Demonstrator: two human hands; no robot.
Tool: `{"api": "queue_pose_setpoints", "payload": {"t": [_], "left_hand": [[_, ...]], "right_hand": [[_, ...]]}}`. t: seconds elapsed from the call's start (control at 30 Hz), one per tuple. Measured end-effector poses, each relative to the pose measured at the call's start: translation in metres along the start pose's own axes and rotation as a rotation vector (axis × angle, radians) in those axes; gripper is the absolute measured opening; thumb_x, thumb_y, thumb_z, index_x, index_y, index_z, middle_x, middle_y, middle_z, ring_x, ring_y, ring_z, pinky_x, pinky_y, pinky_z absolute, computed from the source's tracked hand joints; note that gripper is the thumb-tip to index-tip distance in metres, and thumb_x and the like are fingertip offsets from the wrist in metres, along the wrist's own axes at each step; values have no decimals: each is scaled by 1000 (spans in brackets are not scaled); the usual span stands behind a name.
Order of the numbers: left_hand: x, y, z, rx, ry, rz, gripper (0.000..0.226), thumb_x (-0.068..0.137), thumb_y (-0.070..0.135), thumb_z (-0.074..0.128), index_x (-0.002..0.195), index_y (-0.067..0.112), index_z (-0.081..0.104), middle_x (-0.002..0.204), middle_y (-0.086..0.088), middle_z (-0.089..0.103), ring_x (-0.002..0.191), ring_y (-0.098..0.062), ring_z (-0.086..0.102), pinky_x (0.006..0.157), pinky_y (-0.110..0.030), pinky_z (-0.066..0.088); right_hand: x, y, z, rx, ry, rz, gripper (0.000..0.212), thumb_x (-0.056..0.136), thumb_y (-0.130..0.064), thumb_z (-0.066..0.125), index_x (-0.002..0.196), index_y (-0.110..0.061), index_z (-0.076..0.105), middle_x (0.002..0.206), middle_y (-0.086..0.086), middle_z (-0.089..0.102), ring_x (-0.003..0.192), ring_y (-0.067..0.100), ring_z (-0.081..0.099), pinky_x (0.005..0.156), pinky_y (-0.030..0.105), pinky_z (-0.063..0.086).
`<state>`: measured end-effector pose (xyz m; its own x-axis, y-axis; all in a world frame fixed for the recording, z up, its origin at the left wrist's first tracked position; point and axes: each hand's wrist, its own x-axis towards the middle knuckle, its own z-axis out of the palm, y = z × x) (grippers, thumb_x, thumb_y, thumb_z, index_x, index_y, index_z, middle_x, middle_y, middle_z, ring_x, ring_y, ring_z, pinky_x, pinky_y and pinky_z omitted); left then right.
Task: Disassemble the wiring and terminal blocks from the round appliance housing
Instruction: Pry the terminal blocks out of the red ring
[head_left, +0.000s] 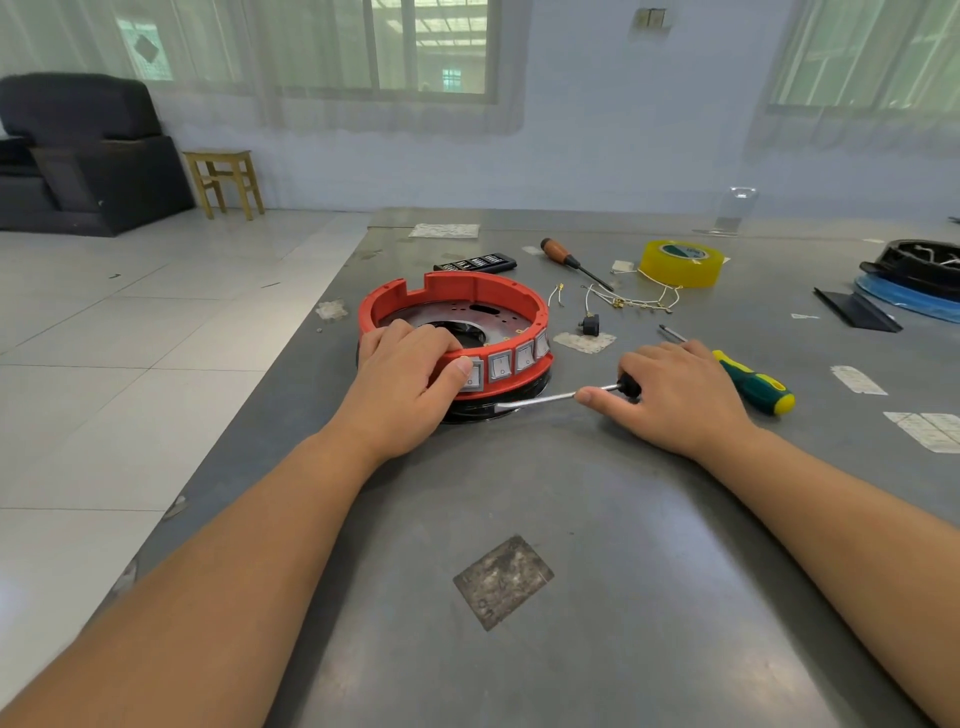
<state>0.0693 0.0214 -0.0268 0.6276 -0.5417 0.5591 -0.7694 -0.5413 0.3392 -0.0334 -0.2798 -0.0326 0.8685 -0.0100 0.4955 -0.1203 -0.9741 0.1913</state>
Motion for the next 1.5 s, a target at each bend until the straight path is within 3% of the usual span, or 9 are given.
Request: {"api": "queue_pose_setpoints", "payload": {"t": [0.23, 0.43, 0.53, 0.63, 0.83, 0.97, 1.07, 1.33, 1.5], "left_hand": [[-1, -1, 2, -6, 6, -27, 48, 95, 61, 27, 110, 31, 62, 100, 12, 56, 106, -12, 45, 103, -33, 27], [-1, 0, 1, -24, 16, -19, 44, 93, 61, 29, 107, 34, 60, 100, 12, 58, 106, -12, 45, 104, -35, 28], [-1, 1, 0, -29, 10, -26, 38, 94, 61, 31, 107, 36, 57, 99, 14, 56, 106, -11, 44, 104, -35, 28], [0, 2, 0, -32, 16, -25, 35, 93, 61, 33, 106, 37, 56, 96, 17, 52, 105, -9, 41, 103, -33, 27], [-1, 2, 0, -39, 49, 3, 44, 93, 60, 35, 102, 28, 64, 87, 20, 51, 98, -13, 45, 98, -37, 28], [0, -2, 0, -40, 40, 4, 44, 93, 62, 40, 104, 29, 66, 88, 21, 54, 100, -14, 47, 99, -36, 28], [0, -4, 0, -46, 36, 1, 42, 90, 64, 43, 101, 31, 65, 89, 21, 56, 100, -11, 46, 98, -32, 25], [1, -4, -7, -88, -51, -3, 47, 80, 43, 25, 104, 27, 62, 92, 17, 53, 100, -10, 39, 100, -33, 25], [0, -2, -11, -120, -60, -46, 61, 80, 33, 26, 131, 29, 61, 120, 9, 59, 116, -10, 40, 107, -21, 19]], "right_hand": [[-13, -9, -13, 75, -107, -74, 77, 77, -98, 12, 76, -32, 51, 79, -11, 52, 76, 14, 49, 75, 34, 35], [-27, -32, -24, 138, -157, -156, 57, 84, -87, 24, 93, -38, 52, 91, -14, 50, 84, 10, 51, 75, 31, 44], [-27, -38, -32, 129, -199, -166, 60, 84, -88, 23, 100, -39, 55, 97, -15, 52, 91, 10, 54, 79, 31, 45], [-23, -53, -36, 132, -98, -176, 67, 87, -88, 26, 112, -36, 59, 105, -13, 58, 98, 11, 56, 86, 33, 46], [4, -111, -38, 287, 199, -221, 55, 90, -56, 62, 131, -21, 54, 122, 0, 57, 108, 21, 56, 88, 38, 49], [25, -129, -35, 360, 265, -256, 37, 87, -28, 71, 120, -11, 65, 115, 8, 59, 101, 27, 59, 83, 44, 50], [27, -128, -27, 426, 302, -279, 28, 87, -21, 71, 112, -9, 70, 111, 10, 60, 99, 28, 60, 82, 43, 52], [25, -125, -25, 473, 300, -294, 32, 88, -25, 77, 115, -9, 71, 114, 10, 62, 103, 26, 61, 79, 42, 56], [18, -124, -32, 560, 303, -256, 36, 88, -35, 77, 114, -11, 70, 109, 4, 64, 98, 19, 61, 83, 30, 52]]}}
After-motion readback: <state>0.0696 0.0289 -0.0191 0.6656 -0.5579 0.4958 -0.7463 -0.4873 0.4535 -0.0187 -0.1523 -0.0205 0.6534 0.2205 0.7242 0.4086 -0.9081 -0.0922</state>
